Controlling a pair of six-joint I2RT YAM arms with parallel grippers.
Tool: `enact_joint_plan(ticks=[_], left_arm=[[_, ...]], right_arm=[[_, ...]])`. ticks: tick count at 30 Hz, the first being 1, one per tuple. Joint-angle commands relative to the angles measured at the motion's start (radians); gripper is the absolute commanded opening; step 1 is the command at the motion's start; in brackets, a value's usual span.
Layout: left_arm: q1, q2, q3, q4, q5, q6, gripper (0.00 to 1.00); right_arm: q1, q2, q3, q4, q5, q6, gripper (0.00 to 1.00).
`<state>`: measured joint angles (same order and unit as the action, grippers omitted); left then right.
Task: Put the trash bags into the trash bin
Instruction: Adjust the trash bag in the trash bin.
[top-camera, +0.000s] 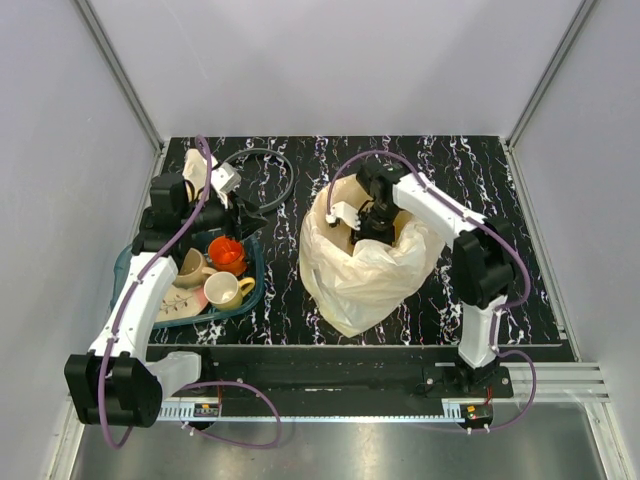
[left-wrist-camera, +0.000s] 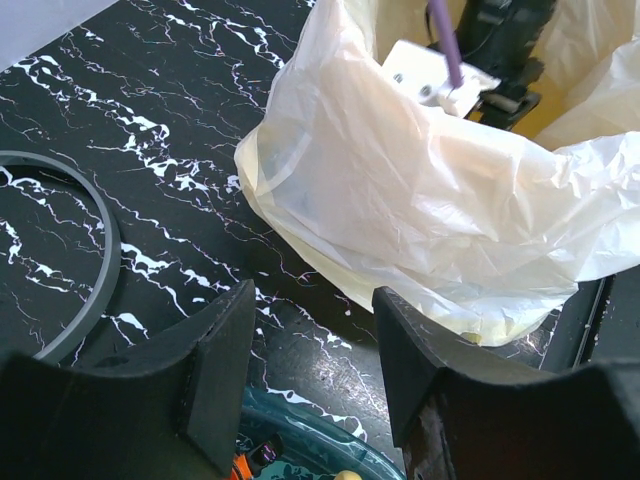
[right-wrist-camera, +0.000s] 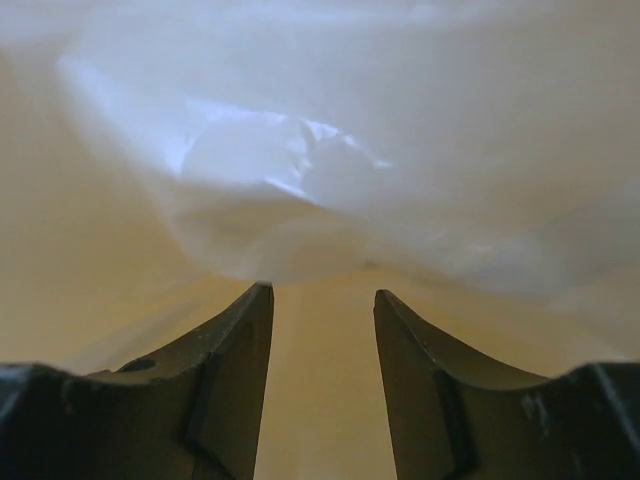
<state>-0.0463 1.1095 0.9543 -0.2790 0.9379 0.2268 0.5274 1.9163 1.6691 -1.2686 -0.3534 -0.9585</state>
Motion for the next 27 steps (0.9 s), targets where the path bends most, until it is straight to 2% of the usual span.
enact_joint_plan(ticks=[1,5,10,16,20,24,27], left_arm=[[0.003,0.001,0.000,0.043,-0.004,-0.018,0.54],[0.003,0.007,0.011,0.047,0.004,0.000,0.55],[0.003,0.021,0.040,0.027,0.002,0.013,0.56],[0.003,0.023,0.046,0.035,-0.001,0.000,0.56],[0.003,0.018,0.055,0.032,-0.004,-0.006,0.56],[0.002,0.016,0.066,0.034,0.002,-0.021,0.56],[0.003,0.016,0.070,0.034,0.006,-0.027,0.56]], right_arm=[[0.006,0.067,0.003,0.087,0.031,-0.080,0.54],[0.010,0.089,-0.097,0.208,0.062,-0.109,0.60],[0.014,0.038,-0.265,0.394,0.091,-0.152,0.70],[0.020,-0.055,-0.402,0.491,0.140,-0.227,0.83],[0.020,-0.128,-0.359,0.522,0.134,-0.182,0.87],[0.020,-0.155,-0.264,0.479,0.123,-0.141,0.88],[0.022,-0.191,-0.252,0.469,0.120,-0.146,0.87]])
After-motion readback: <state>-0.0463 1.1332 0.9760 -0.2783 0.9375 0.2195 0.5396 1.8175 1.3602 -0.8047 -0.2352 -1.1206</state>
